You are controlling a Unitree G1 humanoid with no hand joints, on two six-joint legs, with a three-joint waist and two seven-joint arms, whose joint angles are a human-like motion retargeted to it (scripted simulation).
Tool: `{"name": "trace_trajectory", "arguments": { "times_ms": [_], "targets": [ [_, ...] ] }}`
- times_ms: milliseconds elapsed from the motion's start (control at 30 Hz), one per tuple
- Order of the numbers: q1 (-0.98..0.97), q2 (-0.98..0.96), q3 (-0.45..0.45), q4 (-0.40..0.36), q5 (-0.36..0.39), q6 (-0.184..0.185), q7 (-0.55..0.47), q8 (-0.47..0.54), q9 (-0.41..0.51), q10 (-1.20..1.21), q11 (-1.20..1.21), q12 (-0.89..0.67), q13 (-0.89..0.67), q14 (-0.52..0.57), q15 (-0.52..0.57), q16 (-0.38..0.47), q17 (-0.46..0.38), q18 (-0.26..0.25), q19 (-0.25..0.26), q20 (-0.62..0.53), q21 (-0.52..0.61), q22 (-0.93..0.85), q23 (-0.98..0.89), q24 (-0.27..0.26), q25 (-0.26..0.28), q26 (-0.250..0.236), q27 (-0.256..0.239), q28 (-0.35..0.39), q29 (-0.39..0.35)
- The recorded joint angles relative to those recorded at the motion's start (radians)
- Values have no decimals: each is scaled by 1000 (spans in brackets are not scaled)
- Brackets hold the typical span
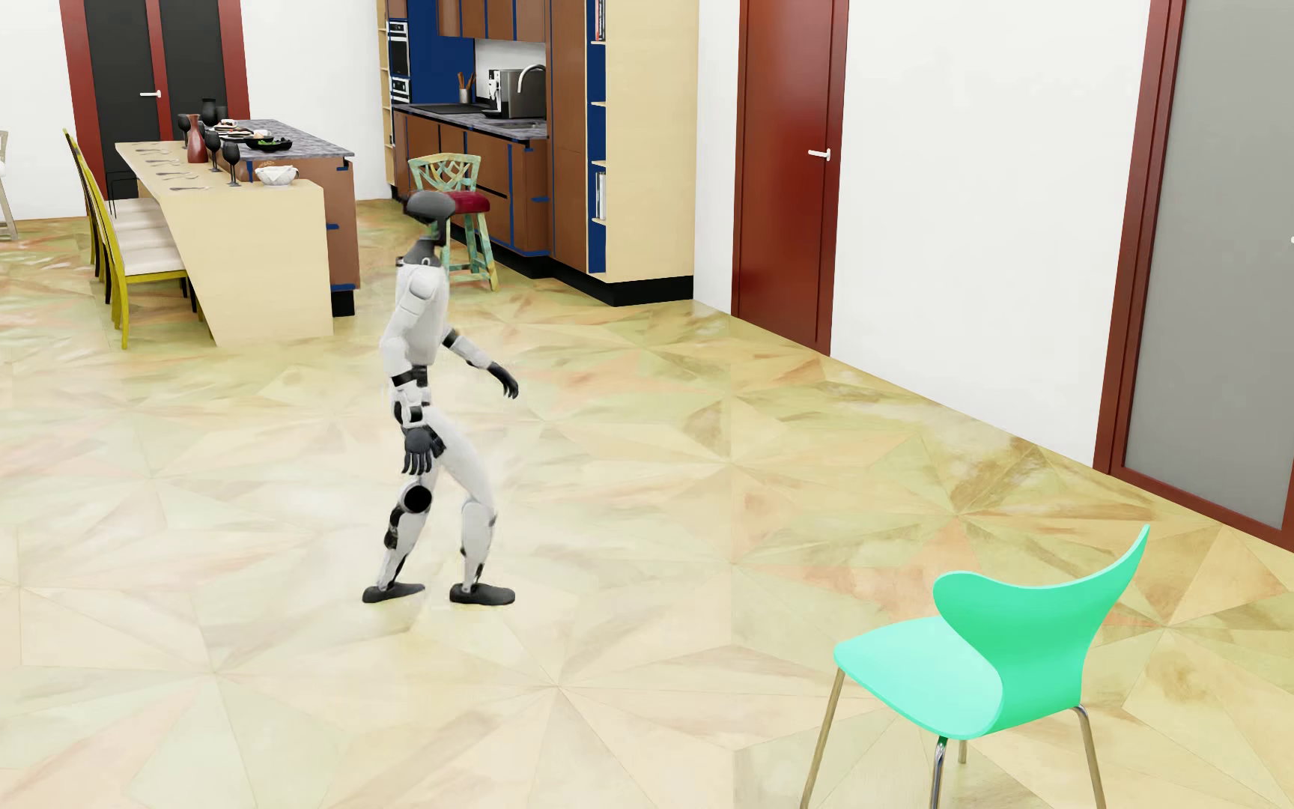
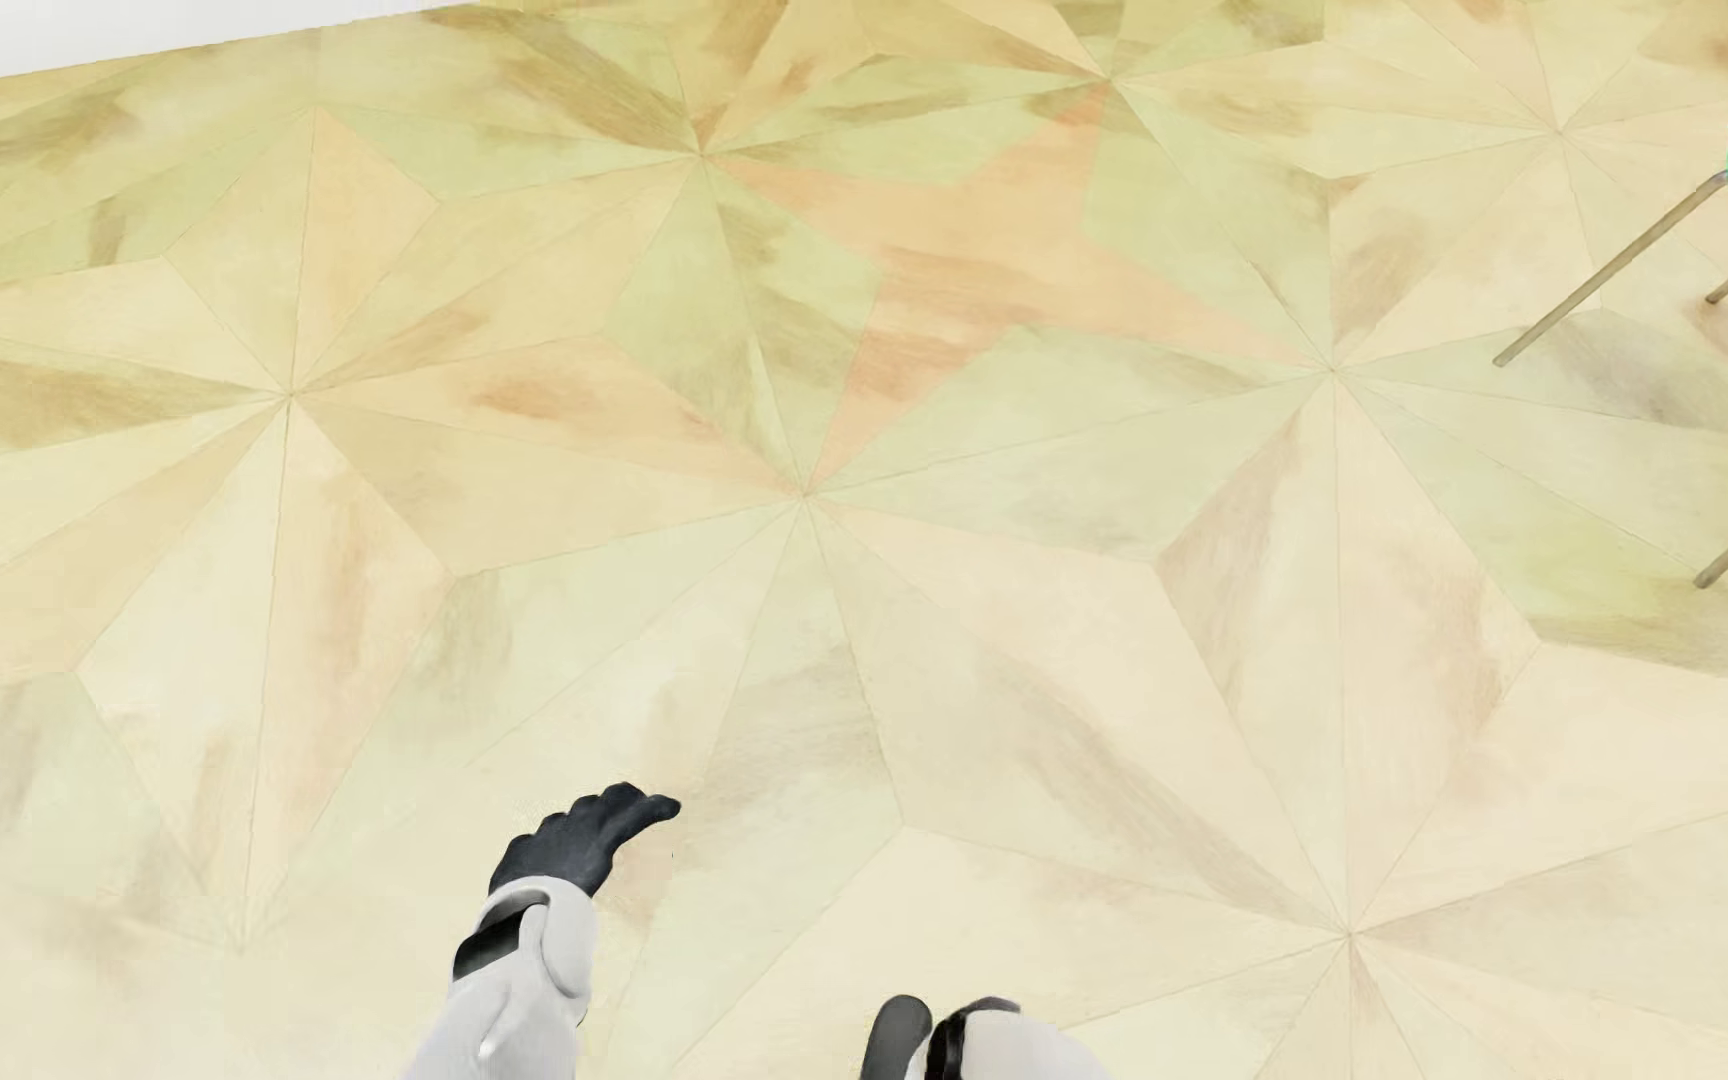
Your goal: Walk towards the green chair
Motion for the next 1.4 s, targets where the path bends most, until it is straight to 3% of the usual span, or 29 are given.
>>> {"name": "trace_trajectory", "arguments": {
  "times_ms": [33,67,100,133,167,200,267,333,367,467,567,633,667,700,733,767,800,867,900,1000,1033,1067,1100,1133,1200,1267,1300,1333,1400],
  "targets": [
    [35,27,-4,-10,15,1,24,-77,-7,-12,-150,-19,8,-19,30,5,14,-5,-25,3,-15,-13,6,-8,8,-1,6,1,-7],
    [67,61,-8,-20,14,1,45,-179,-14,-14,-223,-33,15,-28,65,8,25,-12,-243,4,-22,-16,10,-17,11,2,6,-3,-2],
    [87,87,-17,-25,20,5,58,-197,-18,19,-226,-42,24,-32,29,5,30,-23,-393,4,-25,-7,12,-30,9,9,4,-5,7],
    [90,111,-28,-15,22,9,60,-169,-18,94,-205,-45,30,-7,-15,-1,38,-43,-402,3,-32,19,13,-46,9,21,3,-1,10],
    [67,137,-38,7,31,14,56,-148,-16,215,-182,-43,31,77,-45,-10,51,-65,-402,-3,-44,63,17,-61,12,40,7,4,5],
    [23,168,-45,38,44,19,44,-130,-12,359,-170,-38,25,209,-75,-17,63,-124,-401,-22,-55,122,19,-66,13,61,12,-5,-3],
    [-96,238,-43,107,70,28,19,-83,-8,662,-176,-22,-3,382,-109,-8,58,-211,-383,-99,-34,238,15,-43,-13,81,-3,-93,9],
    [-217,296,-24,217,111,41,23,5,-6,868,-188,38,-59,352,-129,11,26,-149,-348,-123,9,291,-7,-41,-43,79,-38,-144,33],
    [-275,322,-10,267,131,48,15,64,-4,910,-193,89,-92,343,-137,9,15,-115,-328,-95,18,297,-25,-62,-47,82,-49,-120,26],
    [-429,380,34,330,174,66,-93,254,-3,782,-194,244,-179,330,-164,-23,-7,-127,-259,-14,57,315,-84,-141,-44,94,-121,-45,-46],
    [-443,409,74,348,193,85,-204,451,-6,325,-162,338,-248,329,-208,-47,-45,-61,-183,-20,185,339,-133,-150,-47,99,-192,-104,-49],
    [-392,428,93,265,187,95,-444,585,-8,19,-154,375,-276,395,-241,-67,-65,-114,-125,-18,269,327,-166,-145,-40,92,-217,-120,-30],
    [-363,432,97,244,172,99,-507,650,-7,-20,-144,383,-283,425,-263,-85,-76,-194,-95,-8,299,317,-186,-151,-35,92,-225,-116,-24],
    [-341,419,96,252,156,104,-460,708,-4,20,-109,381,-284,316,-294,-100,-84,-224,-65,-2,318,309,-208,-154,-28,92,-233,-109,-25],
    [-332,397,95,250,127,103,-381,753,2,72,-66,363,-279,243,-318,-111,-87,-216,-39,-12,318,303,-234,-140,-19,93,-236,-97,-43],
    [-326,365,94,238,82,94,-306,749,6,106,-29,330,-263,208,-308,-107,-76,-191,-24,-43,300,302,-257,-102,-3,99,-233,-78,-80],
    [-316,331,92,222,18,82,-240,678,7,114,-4,290,-238,195,-271,-89,-53,-166,-33,-88,277,303,-269,-49,16,110,-229,-58,-130],
    [-271,296,88,185,-157,60,-120,342,2,73,-6,232,-189,194,-189,-40,-36,-119,-169,-155,291,278,-254,38,27,118,-227,-30,-162],
    [-239,296,86,169,-202,53,-60,210,-1,40,4,232,-181,195,-197,-20,-57,-99,-173,-146,331,231,-237,39,8,104,-231,-16,-111],
    [-161,280,90,149,-124,41,126,132,-9,-2,106,345,-207,172,-232,-11,-121,-54,7,15,410,1,-208,-101,-86,13,-234,50,71],
    [-145,298,96,151,-88,37,185,93,-12,-3,93,391,-214,162,-227,-19,-115,-41,-19,63,407,-72,-216,-141,-108,-11,-225,71,69],
    [-136,340,104,156,-89,33,241,-8,-16,5,32,424,-213,154,-236,-29,-99,-29,-104,97,393,-128,-230,-149,-115,-25,-218,87,39],
    [-135,395,113,165,-101,27,287,-127,-20,25,-70,443,-207,147,-261,-42,-81,-21,-155,120,379,-166,-247,-129,-102,-29,-217,96,3],
    [-144,435,116,184,-82,24,314,-162,-20,64,-171,450,-202,146,-271,-58,-67,-20,-175,143,375,-191,-261,-94,-76,-31,-221,99,-21],
    [-230,456,117,281,-29,25,314,-95,-10,278,-264,446,-211,215,-244,-97,-73,-43,-173,186,405,-222,-268,-22,-37,-48,-230,98,-25],
    [-413,453,123,408,0,35,211,-69,6,592,-268,423,-211,386,-235,-120,-99,-42,-162,195,432,-239,-268,32,-45,-89,-239,87,-2],
    [-503,451,124,445,13,42,140,-65,12,701,-262,413,-200,410,-239,-120,-108,-36,-158,192,437,-250,-276,59,-40,-119,-246,77,8],
    [-562,450,123,472,24,51,94,-60,15,738,-262,399,-183,382,-239,-132,-111,-50,-154,186,434,-258,-291,87,-27,-145,-249,77,15],
    [-569,454,118,511,34,69,106,-51,12,575,-276,395,-170,308,-234,-165,-105,-70,-140,198,422,-292,-313,104,18,-200,-231,81,3]
  ]
}}
